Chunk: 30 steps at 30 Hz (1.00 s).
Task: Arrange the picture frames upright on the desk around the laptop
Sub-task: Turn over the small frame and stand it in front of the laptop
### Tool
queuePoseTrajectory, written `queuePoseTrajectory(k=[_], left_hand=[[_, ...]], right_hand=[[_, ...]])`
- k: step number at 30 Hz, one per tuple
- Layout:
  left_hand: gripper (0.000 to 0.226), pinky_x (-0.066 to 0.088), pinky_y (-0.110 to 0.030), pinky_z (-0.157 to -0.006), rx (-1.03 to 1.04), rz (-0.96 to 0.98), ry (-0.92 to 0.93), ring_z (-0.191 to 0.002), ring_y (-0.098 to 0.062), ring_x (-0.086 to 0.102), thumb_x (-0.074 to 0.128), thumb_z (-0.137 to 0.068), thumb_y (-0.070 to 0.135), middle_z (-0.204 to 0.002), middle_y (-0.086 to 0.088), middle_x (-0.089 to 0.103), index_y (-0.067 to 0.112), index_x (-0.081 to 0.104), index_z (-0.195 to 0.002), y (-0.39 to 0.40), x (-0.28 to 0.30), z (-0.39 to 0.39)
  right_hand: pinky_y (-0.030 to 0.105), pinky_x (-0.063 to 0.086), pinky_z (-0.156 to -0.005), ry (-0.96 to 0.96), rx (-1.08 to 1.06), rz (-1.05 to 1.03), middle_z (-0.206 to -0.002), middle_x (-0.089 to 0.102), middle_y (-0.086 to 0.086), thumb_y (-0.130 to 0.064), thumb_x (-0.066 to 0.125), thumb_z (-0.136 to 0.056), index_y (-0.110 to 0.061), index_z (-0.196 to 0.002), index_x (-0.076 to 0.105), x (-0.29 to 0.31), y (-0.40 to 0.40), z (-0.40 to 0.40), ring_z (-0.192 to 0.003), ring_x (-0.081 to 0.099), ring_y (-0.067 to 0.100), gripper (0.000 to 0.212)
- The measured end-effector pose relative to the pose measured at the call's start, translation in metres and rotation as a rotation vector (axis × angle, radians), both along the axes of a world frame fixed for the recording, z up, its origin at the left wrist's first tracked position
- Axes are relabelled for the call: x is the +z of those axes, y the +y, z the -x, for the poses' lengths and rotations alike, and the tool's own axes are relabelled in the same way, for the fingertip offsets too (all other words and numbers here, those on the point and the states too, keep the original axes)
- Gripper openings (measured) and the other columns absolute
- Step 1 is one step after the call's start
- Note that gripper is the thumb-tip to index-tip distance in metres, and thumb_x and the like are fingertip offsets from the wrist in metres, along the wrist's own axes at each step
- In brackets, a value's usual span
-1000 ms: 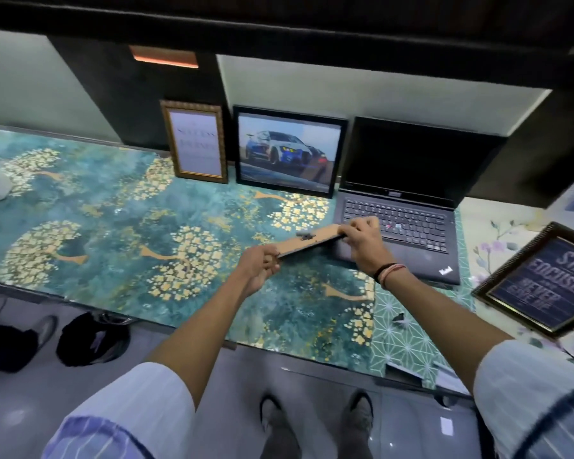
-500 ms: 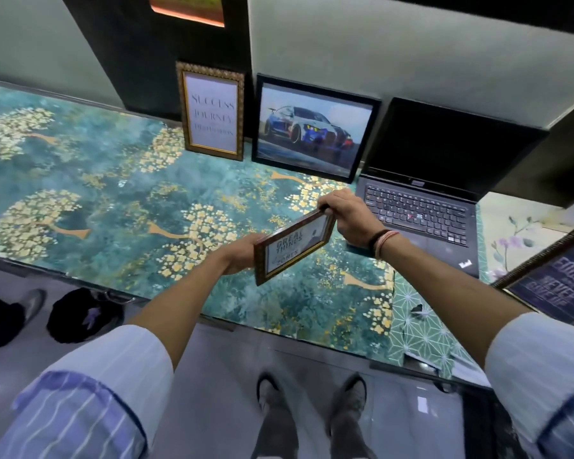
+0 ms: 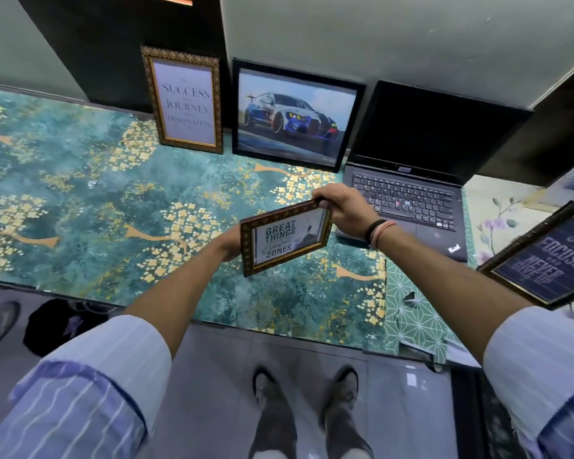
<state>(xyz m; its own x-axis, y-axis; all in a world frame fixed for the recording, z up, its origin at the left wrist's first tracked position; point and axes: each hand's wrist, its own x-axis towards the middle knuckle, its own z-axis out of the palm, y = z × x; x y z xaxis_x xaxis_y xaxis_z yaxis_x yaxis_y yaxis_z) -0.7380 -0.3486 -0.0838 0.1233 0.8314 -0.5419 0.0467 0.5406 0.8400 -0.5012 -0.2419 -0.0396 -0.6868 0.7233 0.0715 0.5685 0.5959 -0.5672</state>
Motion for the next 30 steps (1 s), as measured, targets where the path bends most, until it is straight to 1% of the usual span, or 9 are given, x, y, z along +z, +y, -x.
queuePoseTrajectory(k=[3, 7, 10, 13, 16, 21, 25, 28, 30], left_hand=[[0.026, 0.06, -0.021, -0.06, 0.006, 0.058, -0.045, -0.069, -0.005, 0.073, 0.041, -0.104, -0.007, -0.093, -0.003, 0.068, 0.01, 0.059, -0.113, 0.001, -0.008, 0.006], [0.026, 0.064, -0.036, -0.071, 0.053, 0.045, -0.126, -0.082, -0.021, 0.074, 0.051, -0.101, -0.006, -0.09, -0.007, 0.078, 0.01, 0.071, -0.106, 0.002, -0.014, 0.011], [0.024, 0.057, -0.03, -0.053, 0.208, 0.081, -0.199, -0.073, -0.022, 0.067, 0.053, -0.104, 0.017, -0.095, -0.012, 0.075, 0.013, 0.075, -0.11, 0.005, -0.016, 0.016], [0.047, 0.059, -0.042, -0.075, 0.256, 0.137, -0.257, -0.088, -0.032, 0.07, 0.046, -0.104, 0.049, -0.111, -0.016, 0.073, 0.016, 0.078, -0.11, 0.008, -0.021, 0.027], [0.071, 0.055, -0.052, -0.097, 0.367, 0.177, -0.294, -0.099, -0.031, 0.076, 0.032, -0.103, 0.061, -0.107, -0.017, 0.078, 0.014, 0.084, -0.093, 0.011, -0.024, 0.031], [0.094, 0.051, -0.058, -0.101, 0.441, 0.171, -0.279, -0.115, -0.04, 0.069, 0.021, -0.093, 0.079, -0.124, -0.024, 0.071, 0.007, 0.077, -0.114, 0.009, -0.029, 0.041], [0.103, 0.052, -0.062, -0.1, 0.476, 0.101, -0.228, -0.122, -0.042, 0.065, 0.014, -0.09, 0.083, -0.133, -0.026, 0.066, 0.005, 0.064, -0.136, 0.002, -0.028, 0.045], [0.108, 0.046, -0.067, -0.105, 0.485, 0.082, -0.205, -0.126, -0.044, 0.062, 0.022, -0.082, 0.09, -0.133, -0.025, 0.065, 0.007, 0.067, -0.133, -0.01, -0.035, 0.049], [0.104, 0.047, -0.062, -0.106, 0.483, 0.069, -0.194, -0.125, -0.037, 0.064, 0.024, -0.083, 0.09, -0.131, -0.019, 0.069, 0.01, 0.068, -0.133, -0.021, -0.043, 0.05]], right_hand=[[0.046, 0.051, -0.079, -0.013, 0.011, 0.004, -0.092, 0.067, 0.012, 0.004, 0.051, -0.092, -0.001, -0.097, 0.066, 0.0, -0.001, 0.004, -0.088, 0.059, 0.03, 0.016], [0.048, 0.05, -0.078, -0.057, -0.006, -0.012, -0.087, 0.066, 0.019, 0.008, 0.048, -0.09, 0.005, -0.091, 0.064, -0.003, -0.002, 0.01, -0.085, 0.057, 0.035, 0.016], [0.046, 0.05, -0.079, -0.058, -0.068, 0.005, -0.089, 0.066, 0.017, 0.009, 0.047, -0.089, 0.003, -0.091, 0.064, -0.012, -0.002, 0.013, -0.087, 0.057, 0.034, 0.018], [0.044, 0.049, -0.079, -0.051, -0.118, 0.033, -0.091, 0.067, 0.018, 0.009, 0.046, -0.09, 0.003, -0.092, 0.064, -0.018, -0.002, 0.022, -0.089, 0.057, 0.036, 0.019], [0.04, 0.045, -0.074, -0.06, -0.111, 0.073, -0.087, 0.065, 0.017, 0.009, 0.044, -0.089, 0.001, -0.087, 0.062, -0.024, -0.003, 0.036, -0.085, 0.056, 0.035, 0.02], [0.035, 0.039, -0.07, -0.065, -0.144, 0.105, -0.088, 0.066, 0.019, 0.01, 0.045, -0.09, 0.004, -0.09, 0.063, -0.032, 0.001, 0.051, -0.085, 0.056, 0.035, 0.019], [0.038, 0.047, -0.086, -0.046, -0.191, 0.163, -0.103, 0.067, 0.016, 0.002, 0.05, -0.094, -0.002, -0.105, 0.068, -0.035, 0.004, 0.051, -0.097, 0.057, 0.032, 0.022], [0.038, 0.05, -0.093, -0.019, -0.262, 0.219, -0.113, 0.066, 0.011, -0.018, 0.059, -0.096, -0.009, -0.119, 0.066, -0.036, 0.003, 0.042, -0.1, 0.057, 0.022, 0.026], [0.04, 0.051, -0.094, -0.002, -0.322, 0.347, -0.122, 0.062, 0.006, -0.038, 0.065, -0.092, -0.015, -0.13, 0.057, -0.04, -0.001, 0.033, -0.107, 0.057, 0.019, 0.045]])
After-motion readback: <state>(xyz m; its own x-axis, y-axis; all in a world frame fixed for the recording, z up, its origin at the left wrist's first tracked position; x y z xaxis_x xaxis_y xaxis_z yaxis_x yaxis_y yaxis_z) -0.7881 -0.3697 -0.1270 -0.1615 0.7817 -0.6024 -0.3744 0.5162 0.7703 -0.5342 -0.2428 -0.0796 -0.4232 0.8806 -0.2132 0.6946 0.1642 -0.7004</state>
